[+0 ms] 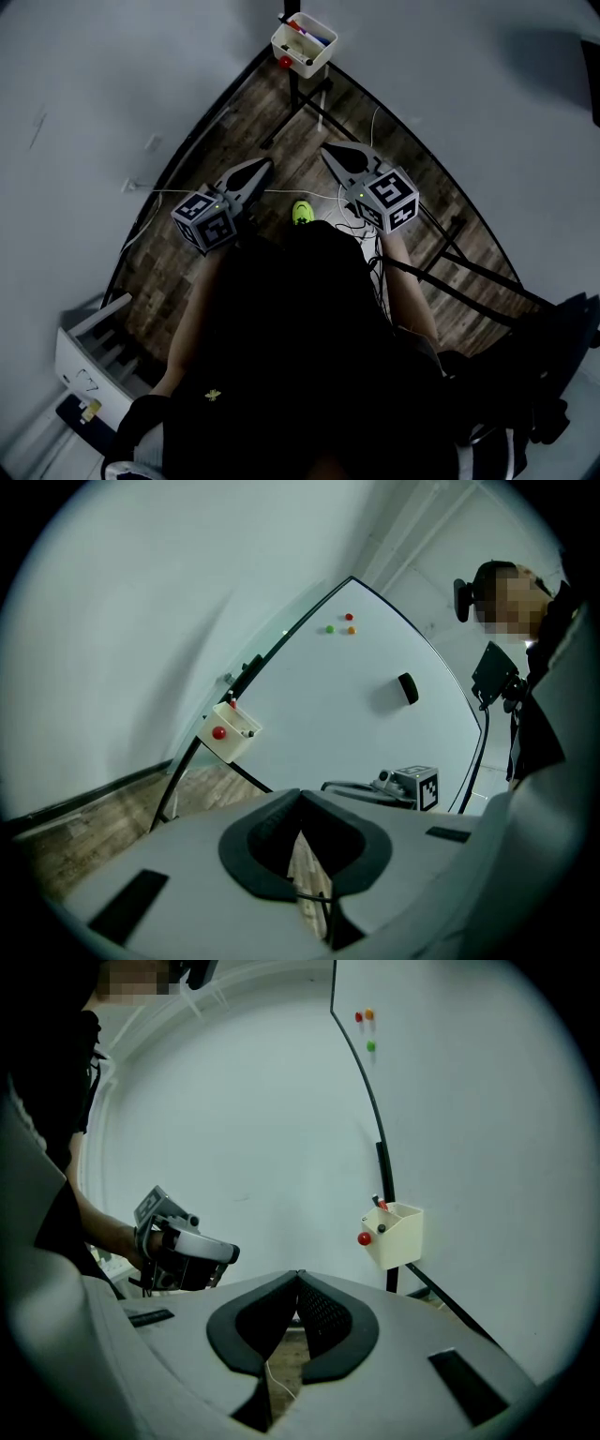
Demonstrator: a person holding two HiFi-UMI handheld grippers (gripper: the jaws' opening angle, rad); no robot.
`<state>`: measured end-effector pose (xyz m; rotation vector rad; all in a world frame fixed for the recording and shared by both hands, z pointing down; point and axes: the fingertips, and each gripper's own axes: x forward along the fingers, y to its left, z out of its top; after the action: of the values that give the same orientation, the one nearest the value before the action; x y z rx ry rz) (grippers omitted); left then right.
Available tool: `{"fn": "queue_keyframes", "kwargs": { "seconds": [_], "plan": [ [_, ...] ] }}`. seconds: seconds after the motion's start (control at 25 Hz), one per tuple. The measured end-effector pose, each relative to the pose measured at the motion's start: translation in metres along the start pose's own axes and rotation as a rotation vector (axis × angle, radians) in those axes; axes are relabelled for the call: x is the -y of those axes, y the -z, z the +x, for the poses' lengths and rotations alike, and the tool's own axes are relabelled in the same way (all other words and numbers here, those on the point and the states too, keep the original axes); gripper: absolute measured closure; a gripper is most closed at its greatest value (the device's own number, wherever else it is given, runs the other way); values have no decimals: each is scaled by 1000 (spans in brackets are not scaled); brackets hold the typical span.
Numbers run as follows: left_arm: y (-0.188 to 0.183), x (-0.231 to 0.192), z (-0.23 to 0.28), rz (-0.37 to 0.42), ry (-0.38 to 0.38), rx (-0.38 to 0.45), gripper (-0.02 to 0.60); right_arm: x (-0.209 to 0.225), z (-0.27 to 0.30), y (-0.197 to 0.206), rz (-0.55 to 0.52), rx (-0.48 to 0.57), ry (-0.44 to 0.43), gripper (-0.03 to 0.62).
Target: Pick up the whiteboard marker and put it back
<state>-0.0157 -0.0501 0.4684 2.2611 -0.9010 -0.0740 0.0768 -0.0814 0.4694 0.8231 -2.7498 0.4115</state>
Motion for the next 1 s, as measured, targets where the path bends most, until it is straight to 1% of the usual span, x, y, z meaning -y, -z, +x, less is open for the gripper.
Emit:
{"fn": "queue_keyframes", "kwargs": {
  "seconds": [0.24, 0.4, 0.6, 0.76, 1.0],
  "plan": [
    [-4, 3, 14, 3, -9, 5, 563, 14, 5, -4, -4, 4, -15, 591],
    [-12, 0, 17, 3, -19, 24, 563, 20, 11, -9, -43, -8, -23, 591],
    [-16, -6, 19, 3, -25, 29, 563, 29, 20, -16, -90, -25, -9, 591],
    [-21, -13, 27, -3, -11, 30, 563, 37, 26, -22, -129, -30, 5, 591],
    [-36, -26, 46, -6, 28, 17, 563, 52, 42, -30, -133, -39, 23, 581]
  ]
}}
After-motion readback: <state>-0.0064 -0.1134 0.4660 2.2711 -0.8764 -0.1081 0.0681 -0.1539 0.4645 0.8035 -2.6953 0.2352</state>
